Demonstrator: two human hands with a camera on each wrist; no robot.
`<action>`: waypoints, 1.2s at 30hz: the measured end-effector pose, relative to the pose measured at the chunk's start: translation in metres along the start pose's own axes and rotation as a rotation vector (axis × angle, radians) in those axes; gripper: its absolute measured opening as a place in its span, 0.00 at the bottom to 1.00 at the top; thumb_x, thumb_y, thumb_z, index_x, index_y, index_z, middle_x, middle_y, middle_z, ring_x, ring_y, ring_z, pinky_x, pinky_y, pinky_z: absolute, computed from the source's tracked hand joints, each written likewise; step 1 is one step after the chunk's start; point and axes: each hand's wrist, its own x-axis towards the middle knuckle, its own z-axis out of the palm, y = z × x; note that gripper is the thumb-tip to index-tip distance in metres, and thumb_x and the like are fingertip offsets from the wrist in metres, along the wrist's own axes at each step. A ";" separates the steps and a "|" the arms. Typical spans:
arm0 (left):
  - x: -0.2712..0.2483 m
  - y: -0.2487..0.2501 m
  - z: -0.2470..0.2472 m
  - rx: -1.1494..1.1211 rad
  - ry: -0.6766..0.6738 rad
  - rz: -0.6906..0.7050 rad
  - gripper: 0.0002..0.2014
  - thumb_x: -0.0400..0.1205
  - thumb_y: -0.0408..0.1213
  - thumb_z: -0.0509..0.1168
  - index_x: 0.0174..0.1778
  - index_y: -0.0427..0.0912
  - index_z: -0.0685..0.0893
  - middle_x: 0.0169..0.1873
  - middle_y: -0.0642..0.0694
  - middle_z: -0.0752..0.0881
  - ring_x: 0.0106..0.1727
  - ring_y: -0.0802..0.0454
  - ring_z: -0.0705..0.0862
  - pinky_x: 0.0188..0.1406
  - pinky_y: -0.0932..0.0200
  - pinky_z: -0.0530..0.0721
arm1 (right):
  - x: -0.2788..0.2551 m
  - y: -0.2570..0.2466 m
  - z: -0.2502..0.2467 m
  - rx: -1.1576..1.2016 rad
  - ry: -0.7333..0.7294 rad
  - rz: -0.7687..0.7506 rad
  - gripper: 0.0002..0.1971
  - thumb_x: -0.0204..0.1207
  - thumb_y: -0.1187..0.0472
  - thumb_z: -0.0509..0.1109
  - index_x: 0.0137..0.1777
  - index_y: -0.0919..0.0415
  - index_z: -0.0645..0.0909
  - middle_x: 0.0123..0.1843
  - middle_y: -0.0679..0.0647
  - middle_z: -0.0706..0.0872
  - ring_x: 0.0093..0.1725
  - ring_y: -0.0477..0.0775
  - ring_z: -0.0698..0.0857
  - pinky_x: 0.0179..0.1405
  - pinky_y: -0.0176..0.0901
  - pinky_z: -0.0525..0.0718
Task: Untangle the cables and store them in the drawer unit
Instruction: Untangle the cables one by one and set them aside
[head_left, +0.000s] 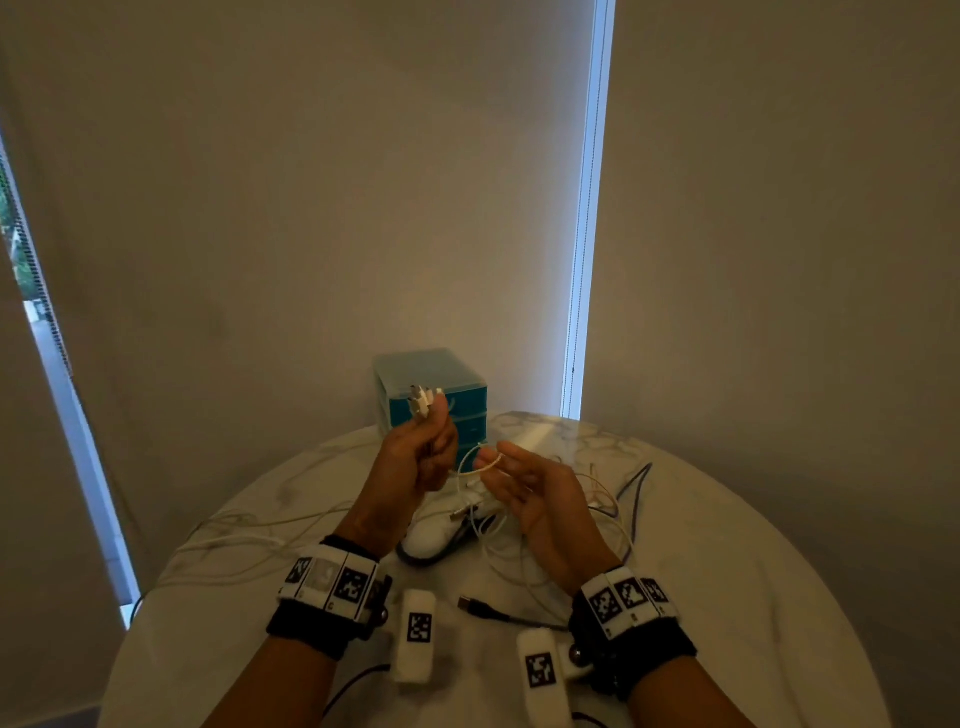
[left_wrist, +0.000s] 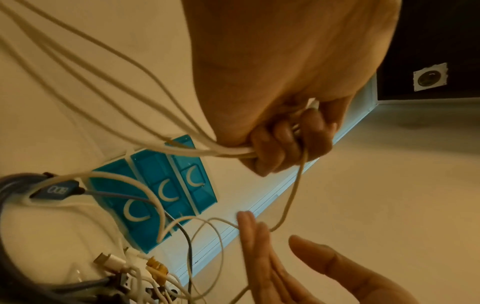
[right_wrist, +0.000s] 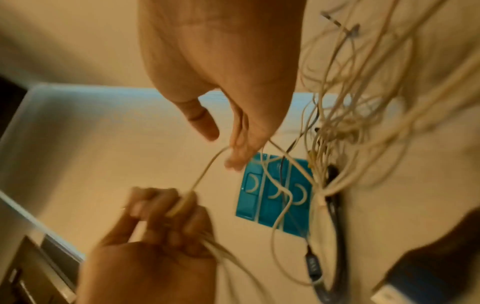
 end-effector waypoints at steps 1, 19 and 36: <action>0.001 -0.002 -0.001 0.047 0.011 -0.048 0.25 0.89 0.60 0.63 0.31 0.49 0.70 0.26 0.48 0.63 0.26 0.53 0.56 0.28 0.54 0.53 | 0.000 -0.001 0.001 0.031 0.020 -0.058 0.14 0.88 0.67 0.70 0.71 0.71 0.84 0.64 0.67 0.94 0.66 0.64 0.94 0.68 0.54 0.90; 0.008 -0.026 -0.015 0.309 0.098 -0.098 0.17 0.86 0.57 0.71 0.46 0.46 0.95 0.23 0.48 0.67 0.24 0.54 0.62 0.22 0.59 0.59 | 0.005 -0.014 -0.024 -1.006 0.150 -0.612 0.17 0.86 0.58 0.76 0.72 0.43 0.85 0.70 0.34 0.86 0.69 0.35 0.82 0.67 0.26 0.78; -0.005 0.001 -0.002 0.263 -0.063 0.108 0.15 0.90 0.51 0.64 0.55 0.47 0.93 0.25 0.48 0.69 0.25 0.52 0.59 0.27 0.50 0.55 | 0.006 -0.010 -0.031 -0.933 0.081 -0.482 0.09 0.85 0.54 0.75 0.61 0.39 0.87 0.47 0.45 0.93 0.47 0.39 0.90 0.49 0.38 0.92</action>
